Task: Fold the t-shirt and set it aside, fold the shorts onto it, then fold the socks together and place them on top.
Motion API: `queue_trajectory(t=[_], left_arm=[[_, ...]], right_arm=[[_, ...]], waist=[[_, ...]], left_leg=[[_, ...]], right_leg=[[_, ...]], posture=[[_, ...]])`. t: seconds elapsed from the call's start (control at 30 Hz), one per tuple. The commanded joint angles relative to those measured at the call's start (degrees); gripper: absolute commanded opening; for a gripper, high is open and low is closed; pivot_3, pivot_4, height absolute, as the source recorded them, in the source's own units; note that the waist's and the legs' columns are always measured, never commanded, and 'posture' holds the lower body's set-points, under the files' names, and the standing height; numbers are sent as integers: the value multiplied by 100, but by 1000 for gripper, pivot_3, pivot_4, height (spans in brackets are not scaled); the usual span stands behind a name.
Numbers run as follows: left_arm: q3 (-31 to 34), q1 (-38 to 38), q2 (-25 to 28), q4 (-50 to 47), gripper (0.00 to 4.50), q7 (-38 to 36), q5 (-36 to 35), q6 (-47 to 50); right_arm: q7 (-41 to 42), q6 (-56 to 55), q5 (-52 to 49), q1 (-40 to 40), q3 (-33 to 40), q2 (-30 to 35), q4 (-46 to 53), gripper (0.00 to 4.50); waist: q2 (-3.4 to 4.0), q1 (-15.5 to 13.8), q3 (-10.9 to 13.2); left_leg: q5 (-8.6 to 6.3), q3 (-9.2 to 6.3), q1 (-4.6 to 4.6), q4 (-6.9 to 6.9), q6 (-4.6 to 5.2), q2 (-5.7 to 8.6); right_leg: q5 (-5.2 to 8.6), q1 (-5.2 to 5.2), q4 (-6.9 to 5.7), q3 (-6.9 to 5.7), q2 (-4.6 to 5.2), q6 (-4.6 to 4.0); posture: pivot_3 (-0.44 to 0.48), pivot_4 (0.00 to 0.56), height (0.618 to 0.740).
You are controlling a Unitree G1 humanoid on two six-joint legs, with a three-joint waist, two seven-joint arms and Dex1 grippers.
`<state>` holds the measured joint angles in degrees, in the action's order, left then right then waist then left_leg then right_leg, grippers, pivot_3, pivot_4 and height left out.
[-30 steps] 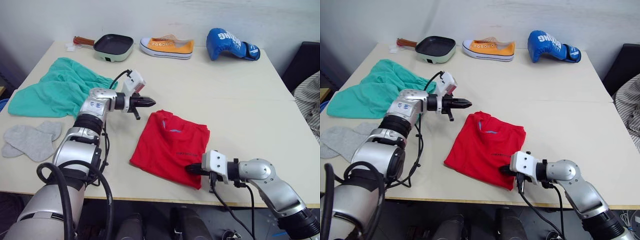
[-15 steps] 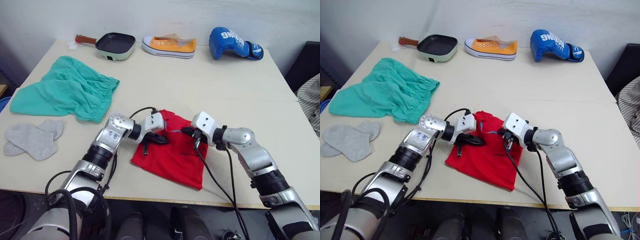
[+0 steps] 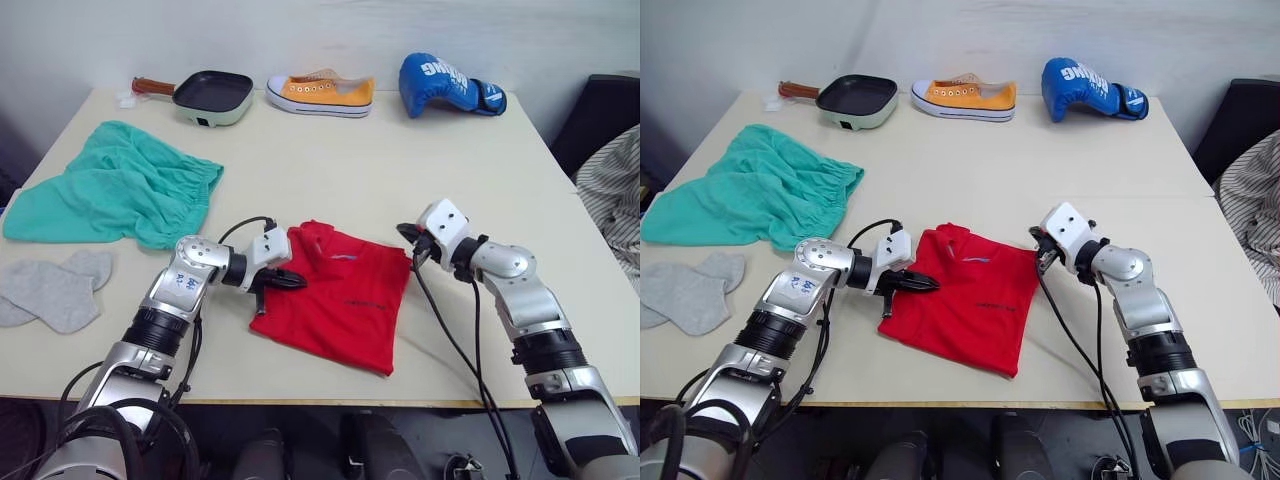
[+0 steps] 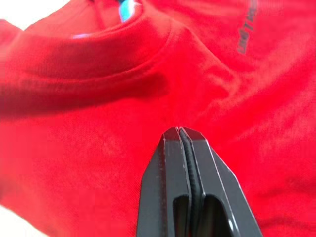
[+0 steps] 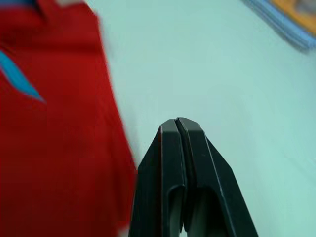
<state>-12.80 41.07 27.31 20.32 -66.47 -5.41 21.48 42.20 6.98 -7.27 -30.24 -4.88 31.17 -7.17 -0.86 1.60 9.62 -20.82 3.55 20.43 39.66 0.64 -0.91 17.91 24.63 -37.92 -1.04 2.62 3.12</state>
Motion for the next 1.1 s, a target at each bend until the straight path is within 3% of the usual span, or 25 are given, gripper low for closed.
queue_trajectory(t=[0.03, 0.2, 0.4, 0.63, 0.73, 0.83, 0.9, 0.97, 1.1], left_arm=[[259, 604, -133, 111, 42, 91, -249, 272], [99, 1217, -376, 978, 42, 99, -49, -72], [-201, 1726, -734, 2504, 42, 280, 487, -1001], [452, 2536, -1104, 4426, 42, 1840, 534, -1639], [764, 2622, -972, 4466, 42, 1444, 308, -1597], [807, 2264, -526, 3542, 411, 77, -4, -1330], [782, 1748, -73, 2220, 822, -895, -410, -873], [802, 1255, 319, 920, 1445, -1404, -833, -282], [1126, 468, 928, -1387, 2731, -1439, -1642, 777]], right_arm=[[388, 509, -587, 341, 60, 72, 1292, 0], [888, 855, -489, 1205, -472, 419, 2232, 0], [695, 708, 499, 1781, -1048, 781, 2133, 0], [595, 1126, 367, 2188, -712, 920, 2522, 0], [655, 1359, -58, 2407, -379, 907, 2870, 0], [655, 2031, -847, 2558, 332, 900, 3366, 0], [615, 2738, -1446, 2630, 925, 977, 3602, 0], [590, 3482, -2023, 2697, 1445, 1078, 3699, 0], [647, 5163, -3351, 2953, 2517, 1335, 3557, 1264]], waist=[[-1, -57, 1], [-1, -169, 1], [-5, -160, 3], [-9, -184, 5], [-10, -188, 5], [-9, -167, 8], [1, -110, 14], [4, -94, 16], [7, -163, 18]], left_leg=[[0, -5, 9, 5, 0, 0], [-10, -12, 19, 22, 17, 8], [-13, -7, 22, 26, 22, 11], [-13, -8, 19, 31, 22, 11], [-13, -7, 20, 32, 22, 11], [-12, -8, 22, 29, 18, 11], [-10, -7, 24, 27, 13, 9], [-10, -9, 23, 23, 4, 3], [-9, -24, 21, 21, 0, -1]], right_leg=[[0, 2, 2, -4, 0, 0], [-4, -5, 16, -8, 5, 7], [-5, -2, 19, -7, 5, 9], [-5, -5, 26, -8, 5, 10], [-7, -6, 24, -9, 6, 13], [-7, -4, 20, -16, 6, 13], [-7, 1, 17, -14, 5, 13], [-6, 2, 17, -14, 3, 10], [-3, -5, 20, -14, 5, 6]], posture=[[0, 150, 740], [0, 150, 740], [0, 150, 740], [0, 150, 740], [0, 150, 740], [0, 150, 740], [0, 150, 740], [0, 150, 740], [0, 150, 740]])
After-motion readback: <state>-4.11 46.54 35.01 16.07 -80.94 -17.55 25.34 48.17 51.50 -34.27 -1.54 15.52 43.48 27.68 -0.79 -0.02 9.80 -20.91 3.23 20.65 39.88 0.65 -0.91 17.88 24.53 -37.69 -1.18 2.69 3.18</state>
